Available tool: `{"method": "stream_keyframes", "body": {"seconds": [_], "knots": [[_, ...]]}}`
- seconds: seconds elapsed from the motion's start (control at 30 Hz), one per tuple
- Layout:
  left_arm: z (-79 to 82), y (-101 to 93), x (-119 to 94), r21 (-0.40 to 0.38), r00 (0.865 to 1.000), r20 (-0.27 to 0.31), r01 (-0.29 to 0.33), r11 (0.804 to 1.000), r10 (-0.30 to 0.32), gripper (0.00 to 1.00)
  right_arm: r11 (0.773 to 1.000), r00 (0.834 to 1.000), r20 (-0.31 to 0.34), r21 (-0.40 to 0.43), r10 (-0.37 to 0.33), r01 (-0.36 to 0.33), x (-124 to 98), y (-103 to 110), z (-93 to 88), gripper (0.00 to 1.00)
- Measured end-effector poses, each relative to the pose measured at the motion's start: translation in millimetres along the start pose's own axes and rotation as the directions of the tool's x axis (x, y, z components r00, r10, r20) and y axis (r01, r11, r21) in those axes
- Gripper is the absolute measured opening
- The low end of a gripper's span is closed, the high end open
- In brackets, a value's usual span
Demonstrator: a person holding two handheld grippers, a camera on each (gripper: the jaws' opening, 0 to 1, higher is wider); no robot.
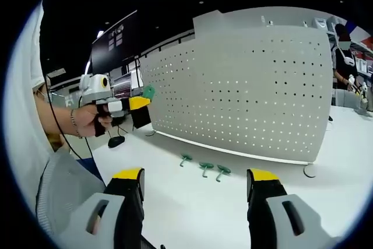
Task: Insert the hook assembly into the mounting plate slot until the hook locks in place.
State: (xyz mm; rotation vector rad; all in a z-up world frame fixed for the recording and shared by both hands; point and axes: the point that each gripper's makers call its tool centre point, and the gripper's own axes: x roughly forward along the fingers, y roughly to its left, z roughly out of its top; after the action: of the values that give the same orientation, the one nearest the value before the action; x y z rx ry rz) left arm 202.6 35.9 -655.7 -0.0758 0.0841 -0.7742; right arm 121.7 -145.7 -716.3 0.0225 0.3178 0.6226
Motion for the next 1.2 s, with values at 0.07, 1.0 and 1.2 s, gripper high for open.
{"method": "stream_keyframes", "body": {"seconds": [0.07, 1.0, 1.2], "knots": [[5.6, -0.2, -2, -0.019, 1.000, 0.022, -0.009, 1.000, 0.009, 0.03, 1.000, 1.000, 0.001, 0.001, 0.001, -0.001, 0, 0, 0.2, 0.69], [8.9, -2.1, -6, -0.041, 0.999, 0.039, -0.025, 0.999, 0.026, 0.03, 0.999, 0.986, 0.159, -0.033, 0.043, -0.038, -6, 12, 38.5, 0.70], [8.3, -1.8, -6, -0.043, 0.999, 0.038, -0.027, 0.999, 0.028, 0.03, 0.998, 0.985, 0.165, -0.031, 0.056, -0.052, -4, 15, 41.2, 0.69]]}}
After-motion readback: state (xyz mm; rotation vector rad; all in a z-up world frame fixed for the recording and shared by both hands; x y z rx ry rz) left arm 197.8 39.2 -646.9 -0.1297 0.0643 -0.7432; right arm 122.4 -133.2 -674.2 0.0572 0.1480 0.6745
